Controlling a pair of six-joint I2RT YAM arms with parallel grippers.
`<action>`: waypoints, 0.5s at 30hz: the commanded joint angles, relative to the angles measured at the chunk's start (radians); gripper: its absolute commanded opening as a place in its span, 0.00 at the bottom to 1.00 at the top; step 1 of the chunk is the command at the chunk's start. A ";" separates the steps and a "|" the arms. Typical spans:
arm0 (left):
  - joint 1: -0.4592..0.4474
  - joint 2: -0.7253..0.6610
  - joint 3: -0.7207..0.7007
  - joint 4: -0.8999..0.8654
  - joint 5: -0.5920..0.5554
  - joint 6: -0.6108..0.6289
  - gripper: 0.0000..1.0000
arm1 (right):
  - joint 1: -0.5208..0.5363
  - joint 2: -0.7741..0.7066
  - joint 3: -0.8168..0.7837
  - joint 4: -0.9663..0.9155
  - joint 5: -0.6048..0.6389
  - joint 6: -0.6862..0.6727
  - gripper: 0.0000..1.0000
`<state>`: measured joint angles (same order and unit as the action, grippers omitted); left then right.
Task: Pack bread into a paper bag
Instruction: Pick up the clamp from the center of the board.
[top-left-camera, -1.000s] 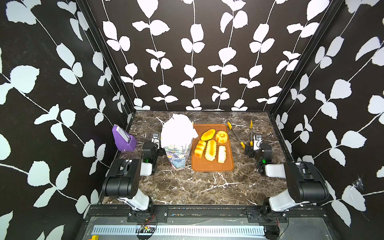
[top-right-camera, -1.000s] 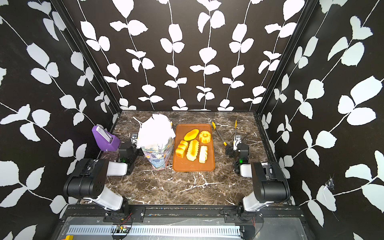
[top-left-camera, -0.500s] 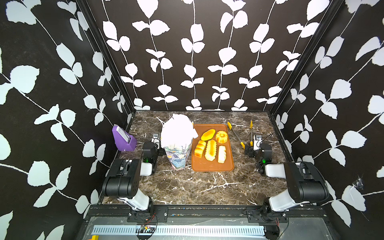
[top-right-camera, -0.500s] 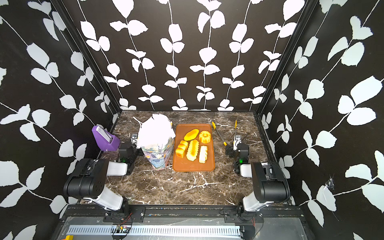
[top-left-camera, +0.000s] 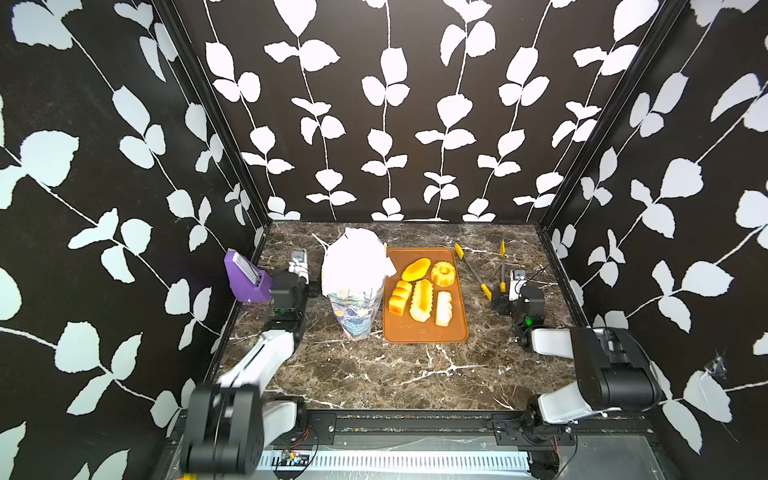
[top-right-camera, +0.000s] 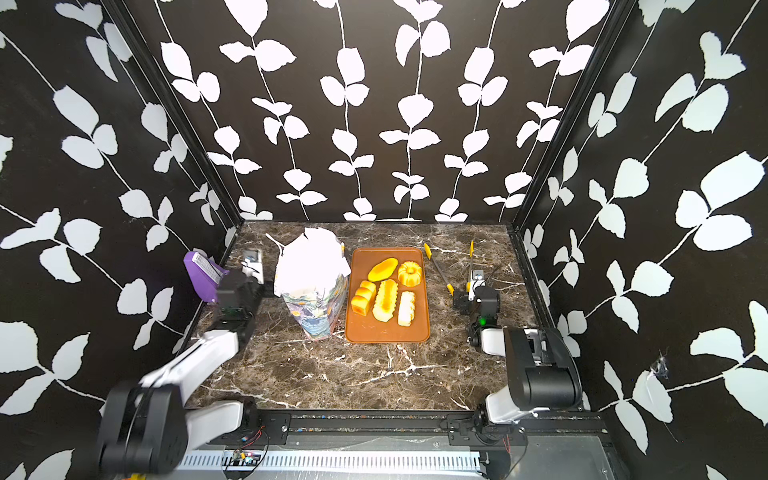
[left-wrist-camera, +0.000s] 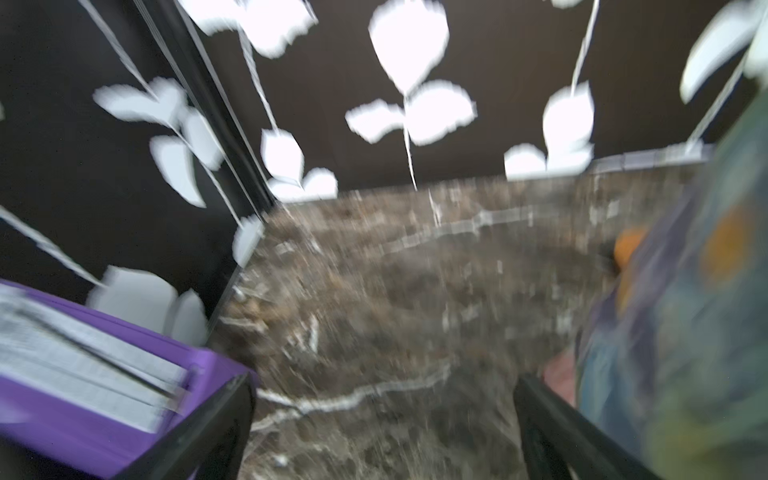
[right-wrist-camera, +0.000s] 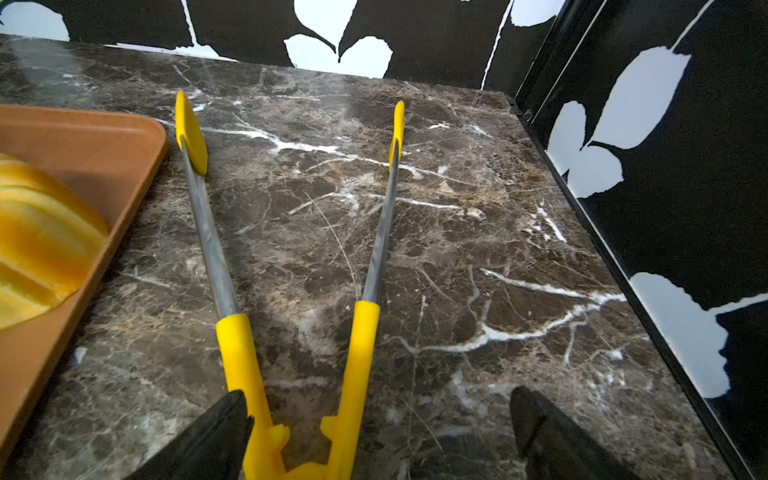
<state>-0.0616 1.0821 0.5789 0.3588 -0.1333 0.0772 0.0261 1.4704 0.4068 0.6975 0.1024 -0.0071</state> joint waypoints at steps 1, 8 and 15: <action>-0.005 -0.185 0.235 -0.468 -0.062 -0.134 0.99 | 0.026 -0.131 0.099 -0.179 0.034 -0.009 0.99; -0.004 -0.318 0.576 -0.839 0.156 -0.503 0.99 | 0.101 -0.360 0.489 -0.907 0.010 0.325 0.99; -0.004 -0.278 0.539 -0.562 0.478 -0.835 0.99 | 0.103 -0.419 0.629 -1.022 -0.205 0.450 0.99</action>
<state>-0.0647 0.7414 1.1378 -0.2340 0.1757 -0.5518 0.1295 1.0660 1.0485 -0.1955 -0.0528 0.2897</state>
